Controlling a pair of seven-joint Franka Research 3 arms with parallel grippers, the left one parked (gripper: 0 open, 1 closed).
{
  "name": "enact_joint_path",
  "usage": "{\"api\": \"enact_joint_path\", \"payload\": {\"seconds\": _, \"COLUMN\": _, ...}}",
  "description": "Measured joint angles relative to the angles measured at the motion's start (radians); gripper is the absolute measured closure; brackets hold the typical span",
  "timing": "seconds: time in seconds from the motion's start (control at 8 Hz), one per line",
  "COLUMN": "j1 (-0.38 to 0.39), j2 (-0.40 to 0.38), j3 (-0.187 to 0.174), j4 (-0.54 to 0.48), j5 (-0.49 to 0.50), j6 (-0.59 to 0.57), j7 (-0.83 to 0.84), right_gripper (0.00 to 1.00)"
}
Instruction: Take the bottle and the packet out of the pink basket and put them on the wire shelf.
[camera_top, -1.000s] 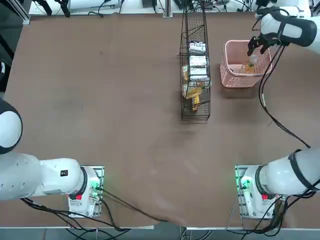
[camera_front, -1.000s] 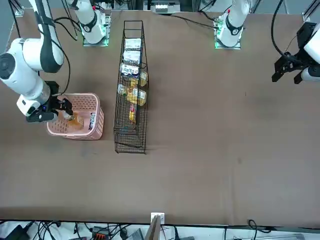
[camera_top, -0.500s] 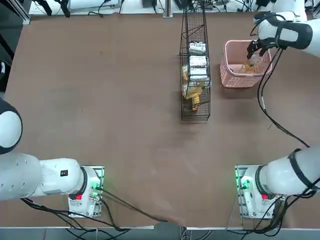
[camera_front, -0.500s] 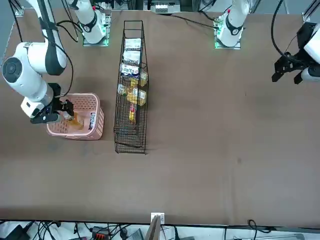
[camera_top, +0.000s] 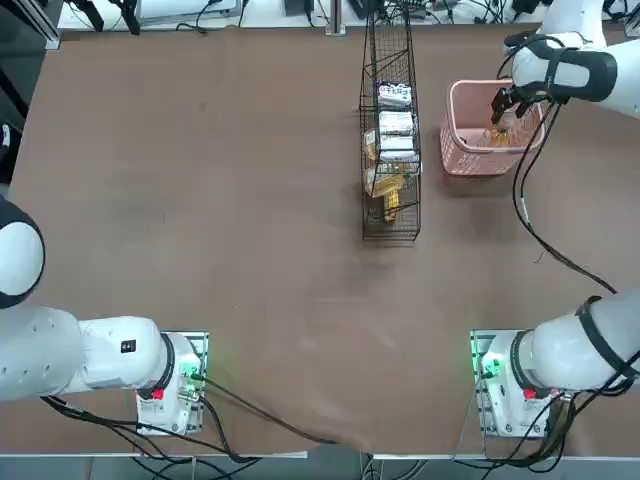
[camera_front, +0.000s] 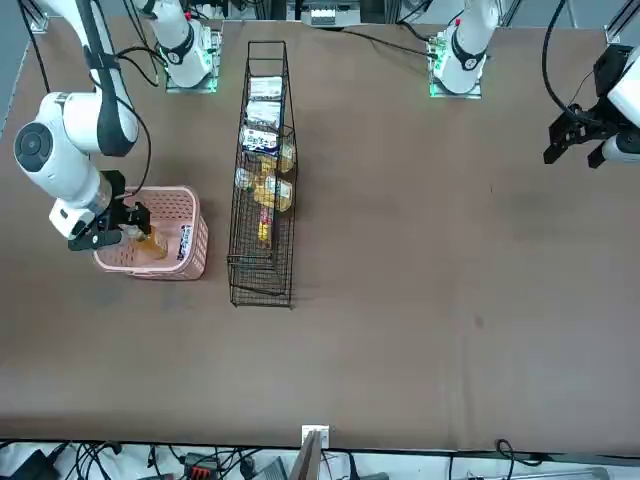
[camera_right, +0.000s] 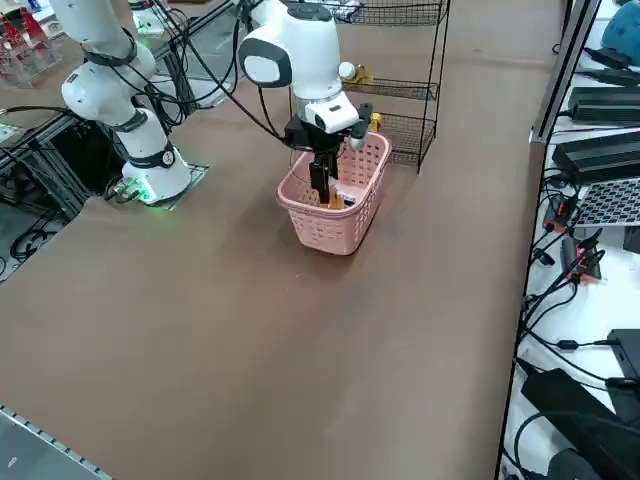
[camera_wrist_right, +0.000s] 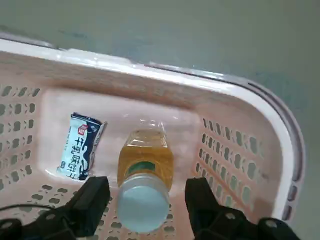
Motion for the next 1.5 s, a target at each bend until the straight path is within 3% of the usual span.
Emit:
{"api": "enact_joint_path", "payload": {"seconds": 1.0, "j1": -0.001, "j2": 0.028, "j3": 0.0, "j4": 0.0, "j5": 0.0, "j6": 0.006, "j7": -0.002, "right_gripper": 0.18}}
{"api": "enact_joint_path", "payload": {"seconds": 1.5, "j1": -0.001, "j2": 0.029, "j3": 0.0, "j4": 0.0, "j5": 0.0, "j6": 0.006, "j7": -0.004, "right_gripper": 0.3}}
